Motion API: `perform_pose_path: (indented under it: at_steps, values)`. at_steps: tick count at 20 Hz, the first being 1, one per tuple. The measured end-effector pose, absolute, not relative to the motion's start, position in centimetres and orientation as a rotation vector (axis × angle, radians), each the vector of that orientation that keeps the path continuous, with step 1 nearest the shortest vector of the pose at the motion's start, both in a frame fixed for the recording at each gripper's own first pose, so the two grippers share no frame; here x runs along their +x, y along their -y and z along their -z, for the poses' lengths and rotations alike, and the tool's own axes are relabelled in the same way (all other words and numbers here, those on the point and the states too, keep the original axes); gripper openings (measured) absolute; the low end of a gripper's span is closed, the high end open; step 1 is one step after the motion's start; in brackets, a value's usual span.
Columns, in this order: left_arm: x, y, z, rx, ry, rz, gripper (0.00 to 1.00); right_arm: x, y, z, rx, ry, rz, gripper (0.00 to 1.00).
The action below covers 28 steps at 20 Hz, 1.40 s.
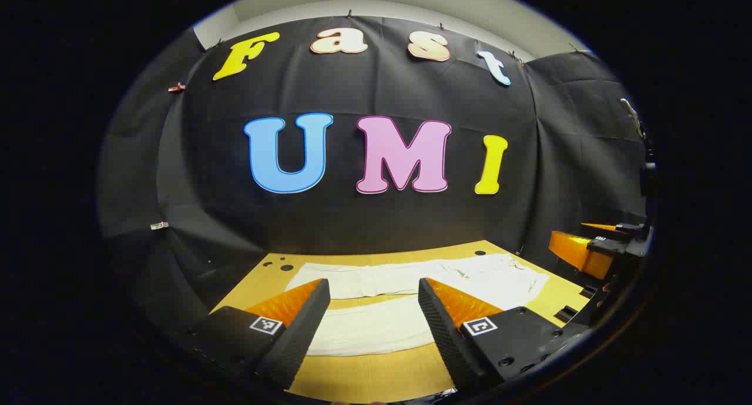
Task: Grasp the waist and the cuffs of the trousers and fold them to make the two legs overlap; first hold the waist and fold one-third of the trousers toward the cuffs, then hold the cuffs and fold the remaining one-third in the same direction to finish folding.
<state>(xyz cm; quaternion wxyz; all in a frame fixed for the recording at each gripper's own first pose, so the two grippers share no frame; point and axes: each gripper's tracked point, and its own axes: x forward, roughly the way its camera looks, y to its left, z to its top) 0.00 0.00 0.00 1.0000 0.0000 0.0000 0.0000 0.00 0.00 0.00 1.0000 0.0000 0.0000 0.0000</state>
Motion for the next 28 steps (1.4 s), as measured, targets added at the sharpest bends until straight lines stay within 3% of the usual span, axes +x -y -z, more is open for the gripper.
perform_pose_path:
  at_steps: [1, 6, 15, 20, 28]
  values:
    - [0.2, -0.2, 0.0, 0.007, -0.002, -0.005, 0.96, 0.4, 0.4, 0.0, 0.014, 0.001, 0.0, 0.98]
    - [1.7, -0.5, -0.3, 0.018, 0.006, -0.031, 0.96, 3.0, 3.8, -0.3, 0.004, 0.01, 0.046, 0.97]
    - [6.7, 0.5, -0.5, -0.015, -0.034, -0.122, 0.96, 9.5, 8.8, -0.1, -0.126, -0.031, -0.005, 0.97]
    - [8.9, 0.2, -0.5, -0.002, -0.061, -0.18, 0.96, 13.0, 12.2, 1.1, -0.334, -0.078, -0.057, 0.98]
    - [10.9, -0.1, 1.7, 0.049, -0.114, -0.294, 0.98, 16.7, 17.9, 5.8, -0.641, -0.19, -0.271, 0.98]
